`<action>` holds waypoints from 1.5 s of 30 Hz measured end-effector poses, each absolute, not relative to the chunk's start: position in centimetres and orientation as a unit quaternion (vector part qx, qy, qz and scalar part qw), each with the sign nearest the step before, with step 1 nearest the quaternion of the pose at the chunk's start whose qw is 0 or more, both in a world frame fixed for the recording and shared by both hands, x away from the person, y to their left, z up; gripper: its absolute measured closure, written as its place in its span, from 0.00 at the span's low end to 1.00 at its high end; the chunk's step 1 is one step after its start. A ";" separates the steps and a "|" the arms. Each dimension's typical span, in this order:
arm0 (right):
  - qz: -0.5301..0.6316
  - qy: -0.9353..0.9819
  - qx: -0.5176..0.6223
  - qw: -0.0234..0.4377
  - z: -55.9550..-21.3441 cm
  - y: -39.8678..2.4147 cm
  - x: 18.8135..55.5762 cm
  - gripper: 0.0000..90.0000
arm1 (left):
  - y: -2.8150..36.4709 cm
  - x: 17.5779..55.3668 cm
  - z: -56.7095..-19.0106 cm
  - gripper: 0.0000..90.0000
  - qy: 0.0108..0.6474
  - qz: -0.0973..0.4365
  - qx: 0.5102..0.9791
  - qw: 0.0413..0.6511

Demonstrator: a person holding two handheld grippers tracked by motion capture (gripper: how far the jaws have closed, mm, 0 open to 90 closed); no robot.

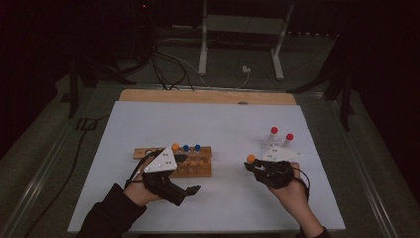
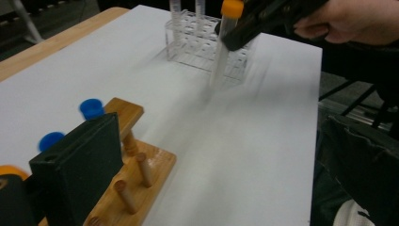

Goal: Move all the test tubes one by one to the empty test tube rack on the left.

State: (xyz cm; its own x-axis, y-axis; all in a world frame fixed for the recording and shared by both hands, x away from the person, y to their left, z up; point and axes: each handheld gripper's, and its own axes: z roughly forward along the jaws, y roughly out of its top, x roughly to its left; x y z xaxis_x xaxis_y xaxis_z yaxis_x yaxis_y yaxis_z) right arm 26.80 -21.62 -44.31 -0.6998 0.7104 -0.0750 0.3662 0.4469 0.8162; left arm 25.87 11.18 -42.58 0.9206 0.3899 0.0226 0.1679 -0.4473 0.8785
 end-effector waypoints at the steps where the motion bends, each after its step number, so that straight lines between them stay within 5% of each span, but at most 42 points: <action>1: 0.412 0.827 0.323 0.206 -44.4 -21.4 26.7 0.83 | 11.0 25.9 -42.5 0.02 0.163 0.109 0.844 0.500; 17: 0.416 0.850 0.278 0.167 -45.4 -18.2 24.6 0.83 | 7.6 25.7 -41.9 0.09 0.139 0.103 0.836 0.520; 34: 0.419 0.852 0.271 0.159 -45.4 -18.0 24.3 0.83 | 3.9 26.3 -42.4 0.49 0.115 0.106 0.836 0.526; 45: 0.420 0.852 0.268 0.159 -45.4 -18.0 24.3 0.83 | 2.4 26.5 -43.2 0.66 0.102 0.113 0.847 0.509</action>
